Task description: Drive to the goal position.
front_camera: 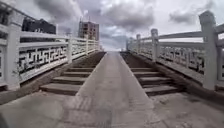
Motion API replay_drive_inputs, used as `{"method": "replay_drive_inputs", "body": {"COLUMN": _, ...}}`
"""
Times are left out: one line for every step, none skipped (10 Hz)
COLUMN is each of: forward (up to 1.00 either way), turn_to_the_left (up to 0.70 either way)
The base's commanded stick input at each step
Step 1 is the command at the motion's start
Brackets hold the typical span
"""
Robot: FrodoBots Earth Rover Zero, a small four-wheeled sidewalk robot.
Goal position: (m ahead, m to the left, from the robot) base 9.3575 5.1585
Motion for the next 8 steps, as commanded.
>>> {"method": "replay_drive_inputs", "body": {"forward": 0.45, "turn_to_the_left": 0.00}}
{"method": "replay_drive_inputs", "body": {"forward": 0.45, "turn_to_the_left": 0.00}}
{"method": "replay_drive_inputs", "body": {"forward": 0.45, "turn_to_the_left": 0.00}}
{"method": "replay_drive_inputs", "body": {"forward": 0.45, "turn_to_the_left": 0.00}}
{"method": "replay_drive_inputs", "body": {"forward": 0.45, "turn_to_the_left": 0.00}}
{"method": "replay_drive_inputs", "body": {"forward": 0.45, "turn_to_the_left": 0.00}}
{"method": "replay_drive_inputs", "body": {"forward": 0.45, "turn_to_the_left": 0.00}}
{"method": "replay_drive_inputs", "body": {"forward": 0.45, "turn_to_the_left": 0.00}}
